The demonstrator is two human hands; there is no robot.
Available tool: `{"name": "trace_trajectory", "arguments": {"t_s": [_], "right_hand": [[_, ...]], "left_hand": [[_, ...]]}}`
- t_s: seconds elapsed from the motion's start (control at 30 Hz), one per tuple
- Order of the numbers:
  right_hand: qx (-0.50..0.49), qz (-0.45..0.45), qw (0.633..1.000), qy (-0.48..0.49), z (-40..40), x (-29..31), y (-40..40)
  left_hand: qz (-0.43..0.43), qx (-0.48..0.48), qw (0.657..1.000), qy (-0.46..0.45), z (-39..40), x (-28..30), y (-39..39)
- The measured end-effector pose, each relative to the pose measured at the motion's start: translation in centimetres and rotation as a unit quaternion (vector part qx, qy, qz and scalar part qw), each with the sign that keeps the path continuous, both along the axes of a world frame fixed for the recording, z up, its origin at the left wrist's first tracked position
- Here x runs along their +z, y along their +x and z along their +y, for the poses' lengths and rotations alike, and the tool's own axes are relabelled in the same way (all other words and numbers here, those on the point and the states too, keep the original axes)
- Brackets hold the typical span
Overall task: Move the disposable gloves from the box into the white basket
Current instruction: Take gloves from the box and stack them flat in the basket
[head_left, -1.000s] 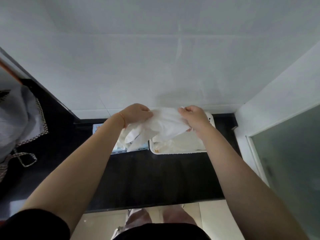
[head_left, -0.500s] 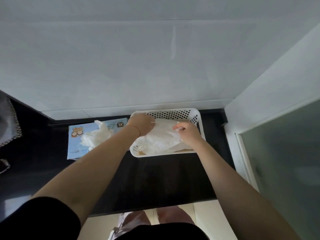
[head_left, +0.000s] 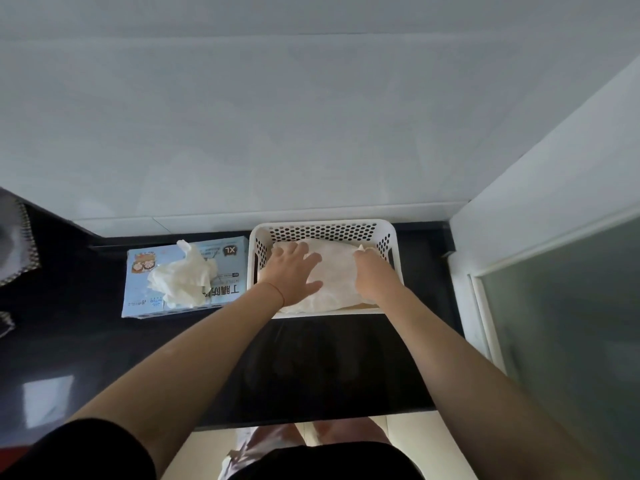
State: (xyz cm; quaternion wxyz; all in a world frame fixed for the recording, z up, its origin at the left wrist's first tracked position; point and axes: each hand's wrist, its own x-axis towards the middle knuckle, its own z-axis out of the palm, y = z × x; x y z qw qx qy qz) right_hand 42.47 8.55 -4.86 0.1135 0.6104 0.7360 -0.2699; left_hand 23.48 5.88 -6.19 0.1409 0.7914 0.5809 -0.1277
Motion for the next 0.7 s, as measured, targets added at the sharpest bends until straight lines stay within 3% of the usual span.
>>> {"name": "trace_trajectory", "arguments": {"t_s": [0.37, 0.47, 0.53, 0.6, 0.7], "right_hand": [[0.046, -0.104, 0.993, 0.034, -0.6, 0.1, -0.7], [0.019, -0.117, 0.991, 0.063, -0.5, -0.3, -1.0], [0.006, -0.102, 0.991, 0.088, -0.2, 0.0, -1.7], [0.033, -0.070, 0.991, 0.105, -0.1, 0.2, -2.5], [0.038, 0.000, 0.999, 0.032, 0.0, -0.1, -3.3]], "left_hand": [[0.006, 0.049, 0.997, -0.055, -0.8, -1.5, 0.2], [-0.003, 0.054, 0.998, 0.026, -0.7, -0.3, 0.2], [-0.028, 0.106, 0.992, 0.069, -0.4, 0.4, 0.3], [-0.057, 0.174, 0.983, 0.012, -0.1, 0.8, 0.5], [-0.039, 0.194, 0.974, -0.115, 0.1, -0.1, 0.3]]}}
